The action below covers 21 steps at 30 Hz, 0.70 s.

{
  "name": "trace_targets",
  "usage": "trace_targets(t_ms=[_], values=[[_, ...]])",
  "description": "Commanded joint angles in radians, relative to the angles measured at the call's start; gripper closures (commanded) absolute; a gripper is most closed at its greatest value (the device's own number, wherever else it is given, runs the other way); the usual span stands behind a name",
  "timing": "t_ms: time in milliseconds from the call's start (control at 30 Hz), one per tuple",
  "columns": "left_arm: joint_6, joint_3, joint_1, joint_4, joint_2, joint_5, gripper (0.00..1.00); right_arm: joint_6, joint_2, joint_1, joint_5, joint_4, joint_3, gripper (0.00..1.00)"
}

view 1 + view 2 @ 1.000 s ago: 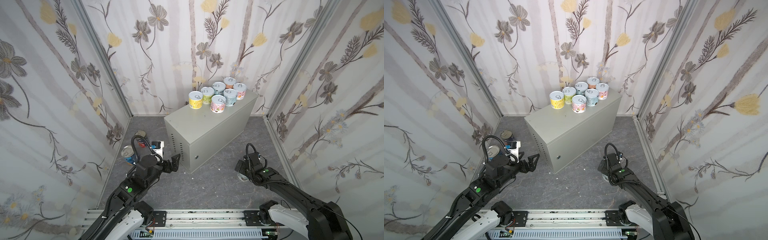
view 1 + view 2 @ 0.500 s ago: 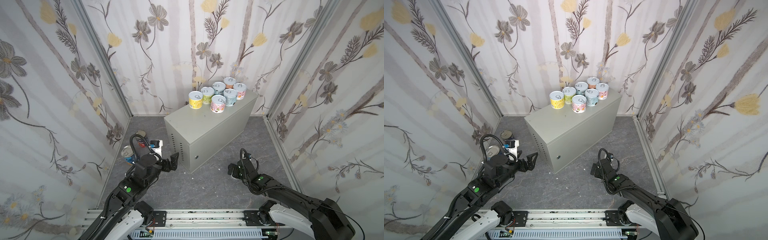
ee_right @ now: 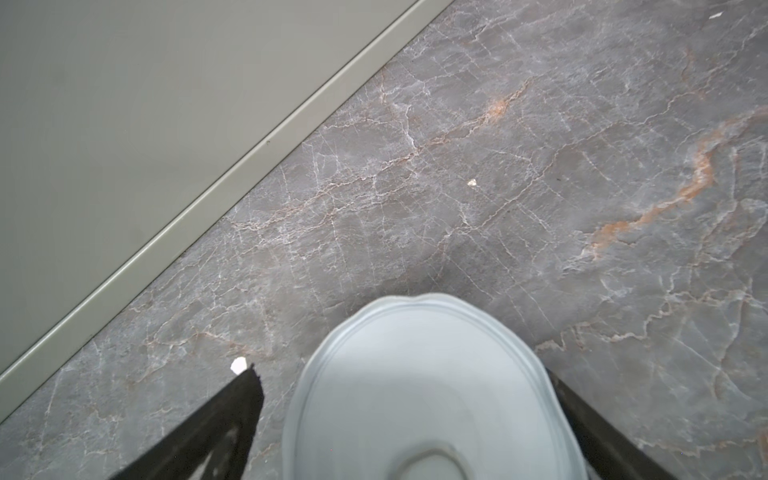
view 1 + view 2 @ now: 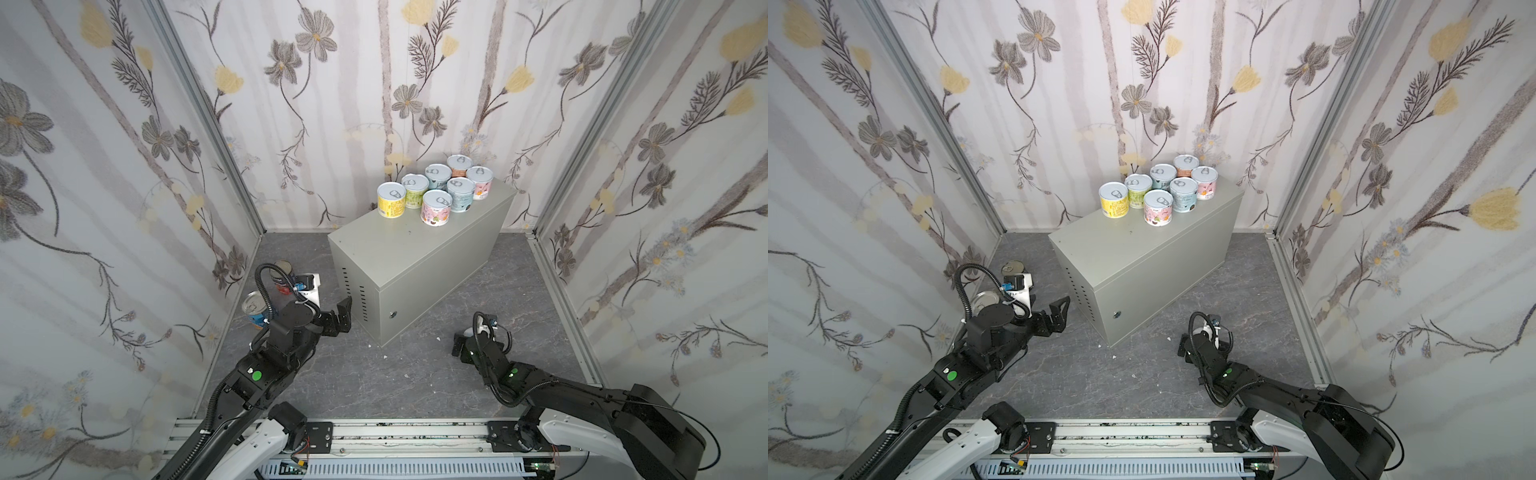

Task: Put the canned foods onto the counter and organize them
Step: 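Close the right gripper around the white-lidded floor can, then lift the white-lidded can with the right gripper toward the cabinet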

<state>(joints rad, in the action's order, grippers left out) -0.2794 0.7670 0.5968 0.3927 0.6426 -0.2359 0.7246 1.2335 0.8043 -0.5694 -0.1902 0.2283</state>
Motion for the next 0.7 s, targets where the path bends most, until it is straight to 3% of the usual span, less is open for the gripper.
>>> trace_targets(t_ms=[0,400,667], values=[[-0.016,-0.008,0.000,-0.028,-0.013,-0.022,0.00,-0.002,-0.005,0.050,-0.130,-0.124,-0.015,0.00],[-0.055,-0.031,0.000,-0.026,-0.032,-0.002,0.00,0.033,0.116,0.120,-0.210,-0.260,-0.076,0.01],[-0.066,-0.054,-0.001,-0.026,-0.047,0.003,0.00,0.039,0.262,0.124,-0.209,-0.323,-0.045,0.09]])
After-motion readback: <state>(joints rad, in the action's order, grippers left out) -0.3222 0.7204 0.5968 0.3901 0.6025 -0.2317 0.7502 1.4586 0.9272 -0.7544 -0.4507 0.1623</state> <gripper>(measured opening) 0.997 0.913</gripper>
